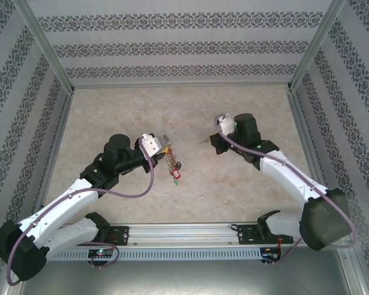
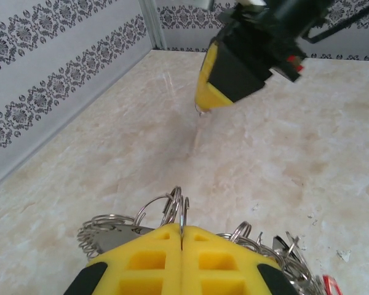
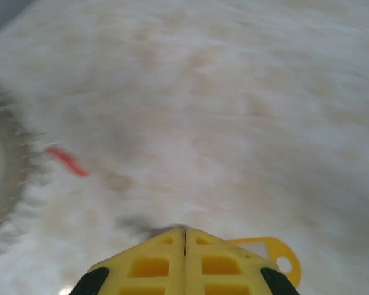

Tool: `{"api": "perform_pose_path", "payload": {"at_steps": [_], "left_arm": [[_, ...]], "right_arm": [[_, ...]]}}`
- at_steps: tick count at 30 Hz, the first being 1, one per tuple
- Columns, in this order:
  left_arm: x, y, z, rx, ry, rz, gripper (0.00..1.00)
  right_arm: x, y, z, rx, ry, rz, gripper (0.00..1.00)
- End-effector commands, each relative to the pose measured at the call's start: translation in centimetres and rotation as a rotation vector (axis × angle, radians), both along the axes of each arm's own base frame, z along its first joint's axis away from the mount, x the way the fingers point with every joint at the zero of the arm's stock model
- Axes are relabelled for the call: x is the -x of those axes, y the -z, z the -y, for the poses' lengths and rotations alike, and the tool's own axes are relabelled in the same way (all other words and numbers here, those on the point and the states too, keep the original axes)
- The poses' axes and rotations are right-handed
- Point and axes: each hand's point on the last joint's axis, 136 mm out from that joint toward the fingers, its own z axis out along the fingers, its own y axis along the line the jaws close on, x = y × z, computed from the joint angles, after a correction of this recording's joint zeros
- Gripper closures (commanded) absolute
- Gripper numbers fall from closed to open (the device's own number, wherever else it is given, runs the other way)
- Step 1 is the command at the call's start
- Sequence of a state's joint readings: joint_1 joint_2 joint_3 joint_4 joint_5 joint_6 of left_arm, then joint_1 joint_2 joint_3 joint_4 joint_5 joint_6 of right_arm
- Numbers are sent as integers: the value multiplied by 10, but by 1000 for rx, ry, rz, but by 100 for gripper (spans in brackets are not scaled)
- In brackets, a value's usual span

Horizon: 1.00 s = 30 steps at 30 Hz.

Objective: Put the keys on the keyring

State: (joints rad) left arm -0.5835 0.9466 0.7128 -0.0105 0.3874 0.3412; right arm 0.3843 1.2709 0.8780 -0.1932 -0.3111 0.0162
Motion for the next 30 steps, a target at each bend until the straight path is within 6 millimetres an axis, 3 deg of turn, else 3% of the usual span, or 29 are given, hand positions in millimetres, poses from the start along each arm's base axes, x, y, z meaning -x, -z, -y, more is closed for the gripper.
{"api": "perform_pose_path", "payload": {"at_steps": [1, 3, 4, 6, 7, 11, 18, 30], "left_arm": [[2, -26, 4, 40, 21, 99, 100], [1, -27, 4, 43, 17, 102, 100], [2, -27, 4, 42, 19, 102, 100], [2, -28, 4, 42, 22, 101, 100], [3, -29, 4, 42, 23, 102, 100], [4, -29, 3, 45, 21, 102, 100], [7, -30, 6, 51, 46, 110, 100], [21, -35, 30, 118, 209, 77, 100]], "right_arm": [[40, -8, -40, 32, -213, 4, 100], [54, -43, -60, -320, -374, -99, 100], [43, -47, -57, -369, -324, -140, 100], [19, -22, -32, -133, -105, -105, 100], [23, -20, -32, -84, -133, -66, 100], [42, -45, -52, -282, -318, -90, 100], [79, -73, -67, -337, -572, 34, 100], [109, -98, -81, -203, -692, 336, 100]]}}
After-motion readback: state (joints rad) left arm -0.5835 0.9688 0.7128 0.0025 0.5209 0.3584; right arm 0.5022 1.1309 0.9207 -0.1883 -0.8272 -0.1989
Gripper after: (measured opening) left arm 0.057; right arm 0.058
